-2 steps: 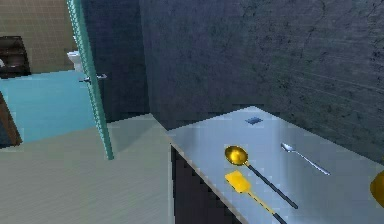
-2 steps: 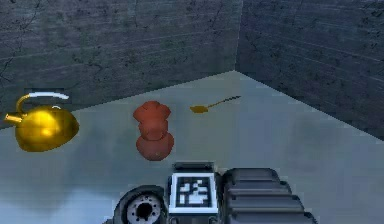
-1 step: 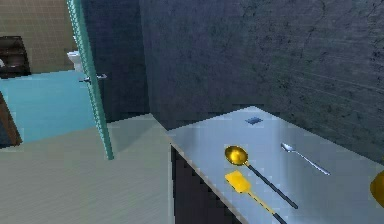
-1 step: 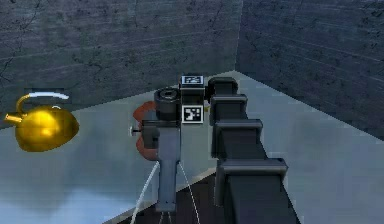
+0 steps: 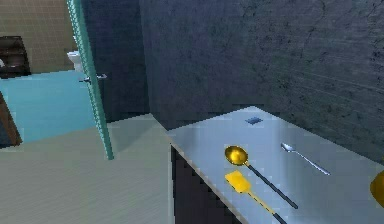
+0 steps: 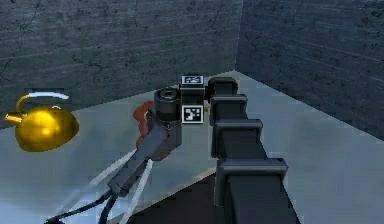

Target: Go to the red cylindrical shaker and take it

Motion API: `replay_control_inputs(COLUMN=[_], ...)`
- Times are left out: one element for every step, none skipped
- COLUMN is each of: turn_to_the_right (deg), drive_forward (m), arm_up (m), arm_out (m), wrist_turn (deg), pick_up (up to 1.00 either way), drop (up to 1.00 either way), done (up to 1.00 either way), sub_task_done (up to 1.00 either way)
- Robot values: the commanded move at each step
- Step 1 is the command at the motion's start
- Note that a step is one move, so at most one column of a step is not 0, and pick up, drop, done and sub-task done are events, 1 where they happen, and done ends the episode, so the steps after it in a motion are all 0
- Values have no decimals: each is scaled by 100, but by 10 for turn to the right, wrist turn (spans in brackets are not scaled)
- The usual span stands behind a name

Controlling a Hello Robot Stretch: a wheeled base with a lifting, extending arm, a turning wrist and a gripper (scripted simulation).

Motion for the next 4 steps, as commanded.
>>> replay_control_inputs(turn_to_the_right=[0,0,0,0], drive_forward=[0,0,0,0], arm_up=[0,0,0,0], arm_out=[0,0,0,0], wrist_turn=[450,450,180,0], pick_up=[0,0,0,100], drop=[0,0,0,0], done=[0,0,0,0], sub_task_done=[0,0,0,0])
